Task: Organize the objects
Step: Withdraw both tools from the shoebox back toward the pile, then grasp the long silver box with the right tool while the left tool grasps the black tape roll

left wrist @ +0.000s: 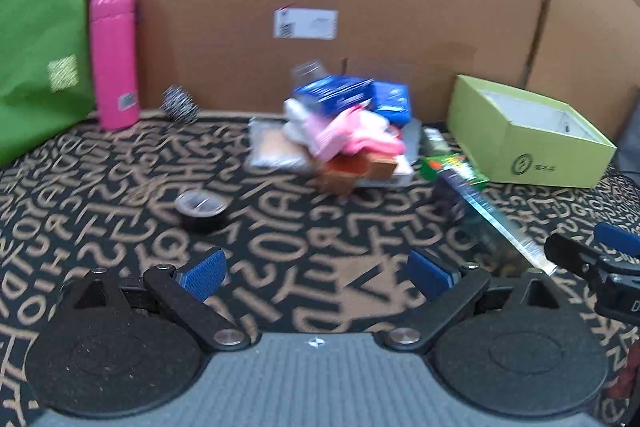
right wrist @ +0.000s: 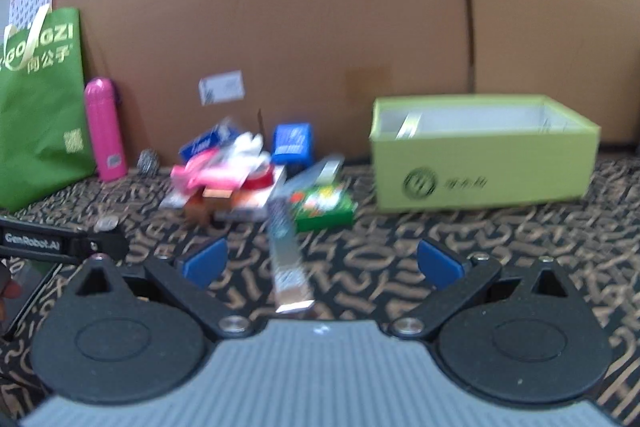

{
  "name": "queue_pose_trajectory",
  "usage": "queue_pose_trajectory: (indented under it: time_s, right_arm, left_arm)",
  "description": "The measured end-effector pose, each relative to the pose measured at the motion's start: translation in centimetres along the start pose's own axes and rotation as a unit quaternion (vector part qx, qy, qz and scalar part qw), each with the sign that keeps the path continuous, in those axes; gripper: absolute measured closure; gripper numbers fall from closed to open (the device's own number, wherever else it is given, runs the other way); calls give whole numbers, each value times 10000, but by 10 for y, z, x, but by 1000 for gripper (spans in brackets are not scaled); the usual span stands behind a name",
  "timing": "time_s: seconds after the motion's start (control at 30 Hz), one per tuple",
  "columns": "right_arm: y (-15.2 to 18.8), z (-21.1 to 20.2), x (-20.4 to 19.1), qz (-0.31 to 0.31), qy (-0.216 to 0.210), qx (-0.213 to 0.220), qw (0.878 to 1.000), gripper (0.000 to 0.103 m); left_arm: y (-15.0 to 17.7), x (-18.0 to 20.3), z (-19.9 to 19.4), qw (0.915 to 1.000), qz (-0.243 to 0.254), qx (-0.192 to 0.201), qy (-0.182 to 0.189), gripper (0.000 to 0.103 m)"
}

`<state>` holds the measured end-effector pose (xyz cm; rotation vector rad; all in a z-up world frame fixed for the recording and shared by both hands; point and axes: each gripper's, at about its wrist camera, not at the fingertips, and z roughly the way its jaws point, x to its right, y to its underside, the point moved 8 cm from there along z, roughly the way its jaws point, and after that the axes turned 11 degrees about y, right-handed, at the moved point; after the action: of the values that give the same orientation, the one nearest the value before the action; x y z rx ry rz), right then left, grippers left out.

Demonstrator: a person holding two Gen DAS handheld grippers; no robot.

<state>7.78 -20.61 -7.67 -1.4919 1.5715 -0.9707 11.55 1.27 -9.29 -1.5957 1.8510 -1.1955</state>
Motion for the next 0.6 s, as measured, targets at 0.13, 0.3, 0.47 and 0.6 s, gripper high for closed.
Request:
queue_pose_trajectory:
  time_s: [0.13, 0.3, 0.47, 0.6]
  right_arm:
    - [8, 11, -7, -205, 125, -114, 9996, 0]
    - [5, 29, -5, -387, 528, -222, 9976, 4]
    - [5, 43, -16, -540, 467, -346, 9968, 25]
    - [10, 46, -22, -528, 258, -449, 9973, 55]
  left_arm:
    - [6, -19, -2, 9999, -88, -16, -105, 3]
    - [5, -36, 2, 9999, -102, -38, -119, 3]
    - [0, -49, 10, 9997, -74, -40, -221, 3]
    - [-15, -70, 20, 9990, -54, 1, -436, 3]
